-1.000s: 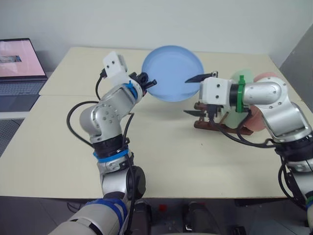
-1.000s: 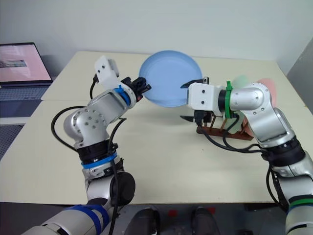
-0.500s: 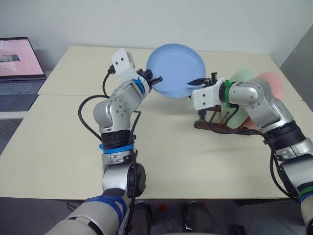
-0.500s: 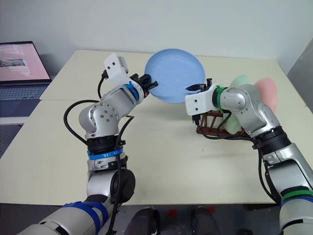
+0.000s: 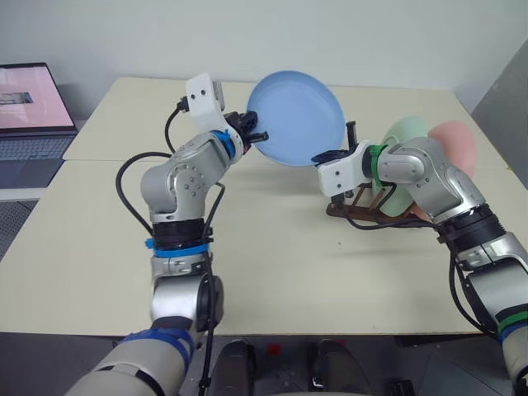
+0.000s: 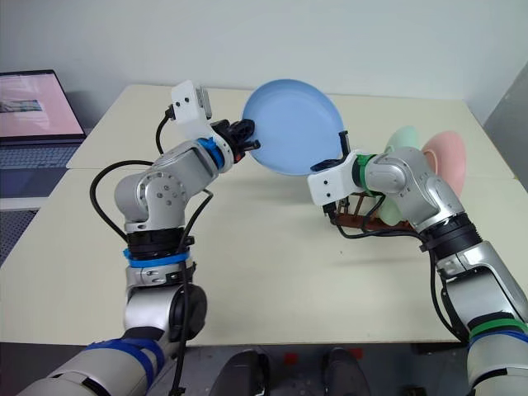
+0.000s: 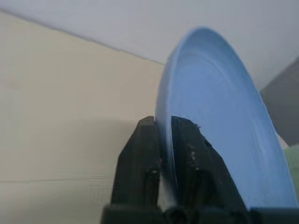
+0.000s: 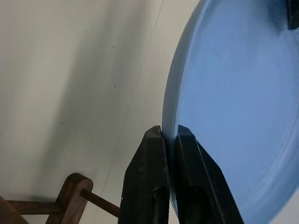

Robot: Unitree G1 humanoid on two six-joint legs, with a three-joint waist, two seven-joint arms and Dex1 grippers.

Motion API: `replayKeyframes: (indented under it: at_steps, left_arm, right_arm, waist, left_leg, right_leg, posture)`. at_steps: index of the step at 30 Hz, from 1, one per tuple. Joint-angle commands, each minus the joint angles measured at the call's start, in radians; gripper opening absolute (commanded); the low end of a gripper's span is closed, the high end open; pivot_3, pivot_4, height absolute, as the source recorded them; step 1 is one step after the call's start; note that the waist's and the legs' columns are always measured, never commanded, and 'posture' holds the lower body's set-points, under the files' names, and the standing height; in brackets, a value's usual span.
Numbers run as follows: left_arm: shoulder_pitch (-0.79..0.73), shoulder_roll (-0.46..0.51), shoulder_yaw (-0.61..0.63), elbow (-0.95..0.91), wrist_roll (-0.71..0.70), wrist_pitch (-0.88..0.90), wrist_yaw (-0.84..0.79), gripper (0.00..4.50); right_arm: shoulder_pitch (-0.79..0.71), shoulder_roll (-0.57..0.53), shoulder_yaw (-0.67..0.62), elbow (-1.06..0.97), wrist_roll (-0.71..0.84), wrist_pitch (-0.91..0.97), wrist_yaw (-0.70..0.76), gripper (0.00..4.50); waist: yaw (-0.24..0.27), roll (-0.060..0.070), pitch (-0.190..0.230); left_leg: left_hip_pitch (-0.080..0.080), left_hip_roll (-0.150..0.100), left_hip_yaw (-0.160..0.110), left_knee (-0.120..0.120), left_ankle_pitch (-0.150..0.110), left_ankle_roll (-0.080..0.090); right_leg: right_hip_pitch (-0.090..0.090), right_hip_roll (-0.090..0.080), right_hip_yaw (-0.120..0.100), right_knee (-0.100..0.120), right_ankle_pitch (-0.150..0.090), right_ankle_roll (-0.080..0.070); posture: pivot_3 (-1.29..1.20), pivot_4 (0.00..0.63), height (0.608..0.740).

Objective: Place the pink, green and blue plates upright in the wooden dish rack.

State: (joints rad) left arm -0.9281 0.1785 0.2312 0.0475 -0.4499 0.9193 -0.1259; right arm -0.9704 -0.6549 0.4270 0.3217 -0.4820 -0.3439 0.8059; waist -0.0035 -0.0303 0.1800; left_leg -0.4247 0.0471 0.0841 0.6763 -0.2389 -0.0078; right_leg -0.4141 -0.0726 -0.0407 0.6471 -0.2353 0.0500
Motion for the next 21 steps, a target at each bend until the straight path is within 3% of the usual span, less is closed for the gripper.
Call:
replayKeyframes:
  at_steps: [1,5,8,11,16,21]
  left_arm:
    - [0.004,0.121,-0.007,-0.068,-0.053,-0.088,-0.223,1.70]
    - [0.080,0.285,0.008,-0.110,-0.119,-0.194,-0.510,2.98]
    - [0.147,0.368,-0.014,-0.116,-0.094,-0.291,-0.625,3.90]
    - [0.242,0.444,-0.049,-0.134,-0.052,-0.396,-0.735,3.90]
    - [0.341,0.441,-0.175,-0.189,0.038,-0.587,-0.827,3.90]
    - [0.365,0.394,-0.248,-0.216,0.054,-0.664,-0.857,3.90]
  right_arm:
    - [-0.023,-0.028,-0.070,-0.047,0.039,0.006,0.007,0.00]
    - [-0.005,-0.036,-0.123,-0.123,0.098,0.054,0.028,0.00]
    - [0.021,-0.038,-0.183,-0.208,0.176,0.138,0.059,0.00]
    - [0.069,-0.025,-0.303,-0.370,0.358,0.332,0.103,0.00]
    - [0.164,0.074,-0.496,-0.655,0.748,0.823,0.065,0.00]
    - [0.242,0.125,-0.649,-0.769,0.980,1.112,-0.059,0.00]
  waist:
    - [0.000,0.000,0.000]
    - [-0.003,0.000,0.000]
    - [-0.004,0.000,0.000]
    - [0.000,0.001,0.000]
    - [0.011,0.000,0.000]
    - [0.014,0.000,0.000]
  left_leg:
    - [0.000,0.000,0.000,0.000,0.000,0.000]
    - [0.000,0.000,0.000,-0.001,0.000,-0.001]
    - [0.000,0.001,0.000,-0.001,0.000,-0.001]
    - [0.000,0.001,0.000,-0.001,0.000,-0.001]
    - [-0.001,0.001,-0.001,0.000,-0.002,0.003]
    - [-0.001,0.002,-0.001,0.000,-0.003,0.006]
  right_leg:
    - [0.000,0.000,0.000,0.000,0.000,0.000]
    - [-0.001,0.000,0.000,0.000,0.000,0.000]
    - [-0.001,0.000,0.000,0.000,0.000,0.000]
    - [0.000,0.000,0.000,0.001,0.000,0.000]
    - [0.001,0.000,-0.002,0.001,0.000,-0.001]
    - [0.001,0.000,-0.002,0.000,0.001,-0.003]
  posture:
    - [0.00,0.150,0.738]
    - [0.00,0.150,0.738]
    - [0.00,0.150,0.738]
    - [0.00,0.150,0.738]
    - [0.00,0.150,0.738]
    - [0.00,0.150,0.738]
